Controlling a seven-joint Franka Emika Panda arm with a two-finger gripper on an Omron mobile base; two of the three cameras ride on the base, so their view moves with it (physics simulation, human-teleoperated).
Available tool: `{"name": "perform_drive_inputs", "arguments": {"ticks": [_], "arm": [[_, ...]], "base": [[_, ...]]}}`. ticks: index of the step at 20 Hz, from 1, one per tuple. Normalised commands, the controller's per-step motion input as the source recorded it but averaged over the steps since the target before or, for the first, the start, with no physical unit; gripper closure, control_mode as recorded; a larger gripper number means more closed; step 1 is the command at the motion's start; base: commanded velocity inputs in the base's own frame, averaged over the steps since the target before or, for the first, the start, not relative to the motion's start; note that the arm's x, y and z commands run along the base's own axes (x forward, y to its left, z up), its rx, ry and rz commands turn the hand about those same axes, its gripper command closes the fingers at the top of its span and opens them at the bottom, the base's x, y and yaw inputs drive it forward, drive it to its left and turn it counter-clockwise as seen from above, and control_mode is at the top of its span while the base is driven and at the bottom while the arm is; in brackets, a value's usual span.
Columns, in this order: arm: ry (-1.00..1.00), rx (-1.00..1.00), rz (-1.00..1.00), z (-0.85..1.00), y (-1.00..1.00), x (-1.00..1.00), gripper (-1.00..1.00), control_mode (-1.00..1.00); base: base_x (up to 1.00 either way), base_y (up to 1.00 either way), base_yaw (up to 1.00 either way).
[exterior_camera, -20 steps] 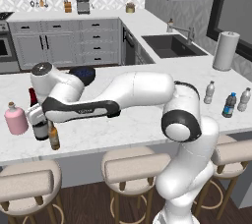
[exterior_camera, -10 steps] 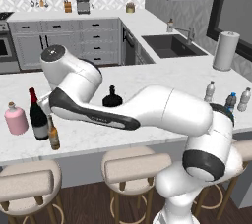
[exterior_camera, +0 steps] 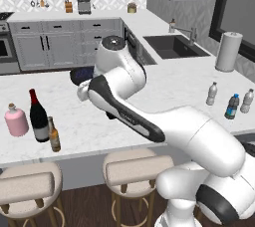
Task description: Move the plastic bottles in the middle to the plastics group, and the glass bottles in the middle to the glass group.
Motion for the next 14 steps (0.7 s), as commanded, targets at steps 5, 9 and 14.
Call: {"name": "perform_drive_inputs", "arguments": {"ticks": [5,9,14], "arm": [[0.00,0.26,0.16,0.00,-1.00,0.47,-1.00,-1.00],[0.00,0.14,0.07,-0.06,-0.81,0.70,-1.00,-1.00],[0.00,0.01,0.00,-0.06,-0.55,0.67,-1.00,-1.00]], "base": [[0.00,0.00,0.00],[0.00,0.00,0.00],[0.00,0.00,0.00]]}}
